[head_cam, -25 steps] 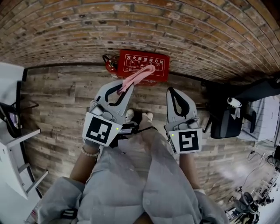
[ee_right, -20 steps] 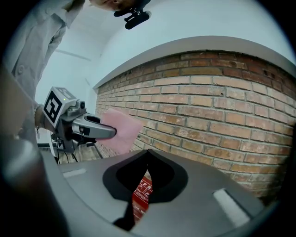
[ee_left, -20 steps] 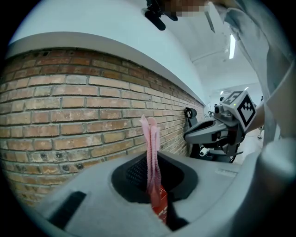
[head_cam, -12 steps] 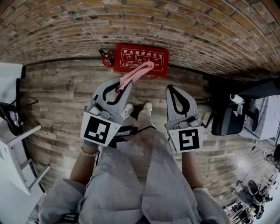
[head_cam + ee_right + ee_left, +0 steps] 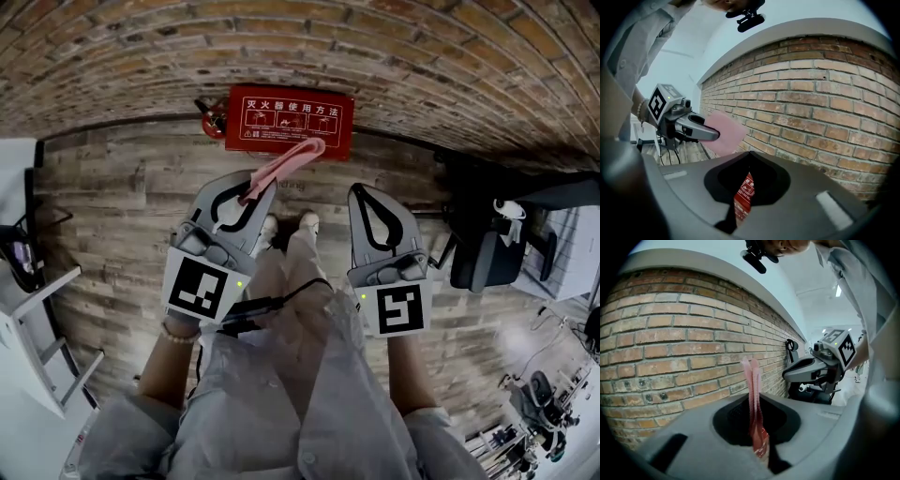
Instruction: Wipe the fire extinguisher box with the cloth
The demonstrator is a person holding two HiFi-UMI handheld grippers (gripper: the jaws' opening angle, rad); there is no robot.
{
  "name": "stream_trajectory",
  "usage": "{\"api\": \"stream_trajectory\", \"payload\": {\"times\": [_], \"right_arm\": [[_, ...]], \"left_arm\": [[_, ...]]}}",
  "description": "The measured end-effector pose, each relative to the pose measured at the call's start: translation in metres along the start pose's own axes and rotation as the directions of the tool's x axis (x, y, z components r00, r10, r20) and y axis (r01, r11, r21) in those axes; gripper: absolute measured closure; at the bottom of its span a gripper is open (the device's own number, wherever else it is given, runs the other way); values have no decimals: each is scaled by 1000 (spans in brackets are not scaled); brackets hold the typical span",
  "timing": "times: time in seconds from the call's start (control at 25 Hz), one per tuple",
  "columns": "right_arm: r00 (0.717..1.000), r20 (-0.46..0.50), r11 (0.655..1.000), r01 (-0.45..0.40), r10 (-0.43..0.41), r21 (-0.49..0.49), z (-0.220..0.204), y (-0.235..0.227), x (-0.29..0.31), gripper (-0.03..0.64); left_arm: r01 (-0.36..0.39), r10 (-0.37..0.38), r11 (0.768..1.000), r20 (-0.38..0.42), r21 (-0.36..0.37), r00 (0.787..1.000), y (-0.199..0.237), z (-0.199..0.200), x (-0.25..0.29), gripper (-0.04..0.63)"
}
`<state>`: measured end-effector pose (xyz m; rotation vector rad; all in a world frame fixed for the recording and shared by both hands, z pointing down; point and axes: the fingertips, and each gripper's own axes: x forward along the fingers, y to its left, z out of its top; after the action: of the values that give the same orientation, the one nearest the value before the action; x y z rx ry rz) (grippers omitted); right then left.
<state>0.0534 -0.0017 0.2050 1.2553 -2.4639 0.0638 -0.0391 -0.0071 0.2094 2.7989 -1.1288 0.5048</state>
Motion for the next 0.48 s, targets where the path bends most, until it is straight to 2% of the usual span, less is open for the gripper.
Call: {"api": "stream_trajectory", "payload": {"times": [0.12, 0.48], "right_arm": [[1000, -7, 1000, 4, -4, 14, -14, -9, 10, 614], [1000, -30, 999, 9, -8, 39, -59, -35, 37, 614]], "left_arm": [[14, -14, 1000, -17, 12, 1000, -1, -11, 15, 584], [11, -14, 999, -63, -43, 998, 2, -55, 66, 584]]}}
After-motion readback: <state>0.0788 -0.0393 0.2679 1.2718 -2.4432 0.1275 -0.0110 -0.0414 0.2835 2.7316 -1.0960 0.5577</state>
